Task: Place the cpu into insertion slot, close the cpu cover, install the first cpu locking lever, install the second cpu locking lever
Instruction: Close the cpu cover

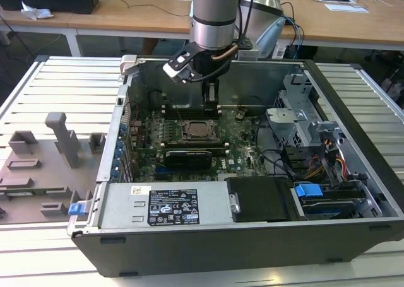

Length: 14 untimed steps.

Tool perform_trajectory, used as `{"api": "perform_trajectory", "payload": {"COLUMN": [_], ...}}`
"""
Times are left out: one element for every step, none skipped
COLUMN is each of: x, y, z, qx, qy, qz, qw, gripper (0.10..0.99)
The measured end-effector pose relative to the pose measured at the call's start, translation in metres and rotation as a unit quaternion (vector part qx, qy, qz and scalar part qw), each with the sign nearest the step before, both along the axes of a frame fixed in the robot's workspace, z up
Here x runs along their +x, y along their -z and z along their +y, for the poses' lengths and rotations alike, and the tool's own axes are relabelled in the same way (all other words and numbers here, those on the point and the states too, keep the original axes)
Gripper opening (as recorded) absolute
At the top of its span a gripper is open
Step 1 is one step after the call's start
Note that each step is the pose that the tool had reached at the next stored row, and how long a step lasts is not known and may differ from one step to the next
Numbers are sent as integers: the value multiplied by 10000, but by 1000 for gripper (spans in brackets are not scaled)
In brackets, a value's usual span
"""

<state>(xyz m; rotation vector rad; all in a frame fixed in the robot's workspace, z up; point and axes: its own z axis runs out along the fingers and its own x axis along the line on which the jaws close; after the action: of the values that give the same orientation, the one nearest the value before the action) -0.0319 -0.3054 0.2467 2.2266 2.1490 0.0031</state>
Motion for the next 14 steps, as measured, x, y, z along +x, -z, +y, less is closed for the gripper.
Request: {"api": "perform_trajectory", "payload": {"x": [-15,-32,-42,-50,-61,-76,-88,-129,-164,-198,-217,-232,-257,-289], "y": [0,1,2,2,3,4,4,7,9,12,13,14,19,28], "z": [0,0,0,0,0,0,0,0,0,0,0,0,0,-1], "qx": [0,0,0,0,0,0,0,0,0,0,0,0,0,-1], "qy": [0,0,-1,-1,0,-1,0,0,-1,0,0,0,-1,-1], "qz": [0,0,0,0,0,0,0,0,0,0,0,0,0,0], "qw": [10000,10000,10000,10000,10000,10000,10000,10000,10000,10000,10000,10000,10000,10000], "gripper": [106,106,106,106,106,106,106,106,106,106,106,106,106,106]}}
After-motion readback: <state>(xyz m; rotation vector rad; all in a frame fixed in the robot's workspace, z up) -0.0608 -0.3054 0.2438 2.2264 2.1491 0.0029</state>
